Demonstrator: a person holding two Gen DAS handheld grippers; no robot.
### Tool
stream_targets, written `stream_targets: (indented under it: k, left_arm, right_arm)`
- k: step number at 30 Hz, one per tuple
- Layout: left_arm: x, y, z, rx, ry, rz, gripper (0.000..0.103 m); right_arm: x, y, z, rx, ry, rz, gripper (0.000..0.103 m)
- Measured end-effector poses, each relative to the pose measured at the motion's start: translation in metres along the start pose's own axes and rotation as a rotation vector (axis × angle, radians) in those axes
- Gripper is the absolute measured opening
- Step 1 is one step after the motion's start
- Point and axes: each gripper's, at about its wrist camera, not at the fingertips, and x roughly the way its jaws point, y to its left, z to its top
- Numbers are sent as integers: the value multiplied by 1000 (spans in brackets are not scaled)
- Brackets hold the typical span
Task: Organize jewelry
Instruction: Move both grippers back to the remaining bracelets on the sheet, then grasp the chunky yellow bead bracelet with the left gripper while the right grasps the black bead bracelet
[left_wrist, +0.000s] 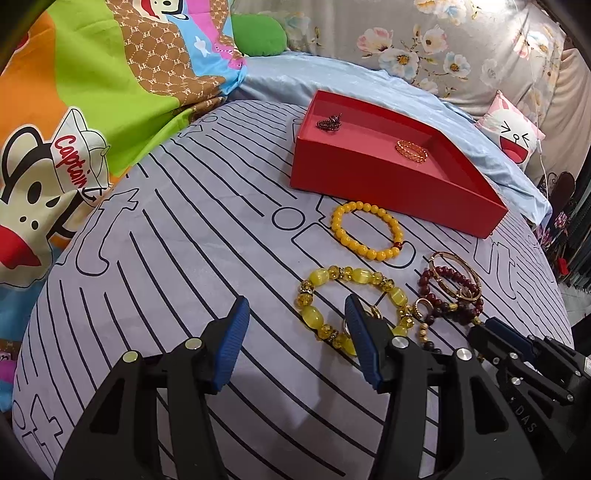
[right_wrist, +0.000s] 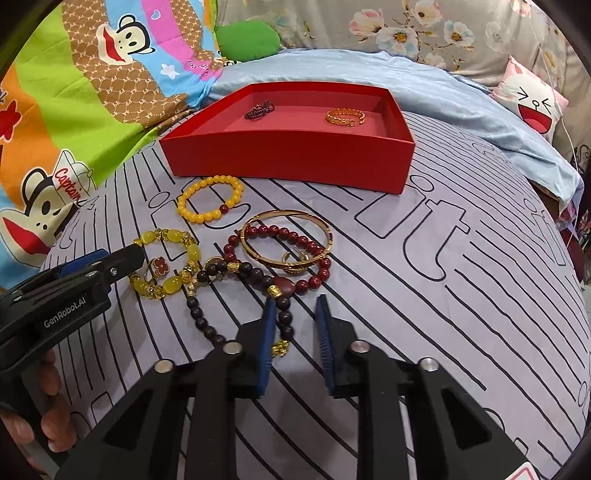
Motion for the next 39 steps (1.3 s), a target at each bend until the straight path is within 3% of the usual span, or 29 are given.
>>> stream_targets:
  k: [11, 17, 20, 30, 39]
  left_arm:
    - [10, -2, 10, 33, 12, 24, 47]
    - [11, -6, 10, 55, 20, -2, 16]
    - [11, -9, 8, 63, 24, -11, 9]
    - [-2, -12, 10, 48, 36, -80, 9]
    - [-31, -29, 23, 77, 5, -135, 9]
  right_arm:
    - [-1, -6, -2, 26, -6, 23, 10]
    - [-1, -6, -2, 27, -6, 25, 10]
    - [-1, -8, -2, 34, -5, 30, 10]
    - [-9, -19, -3, 87, 17, 67, 8]
    - [-34, -32, 6, 105, -32, 52, 8]
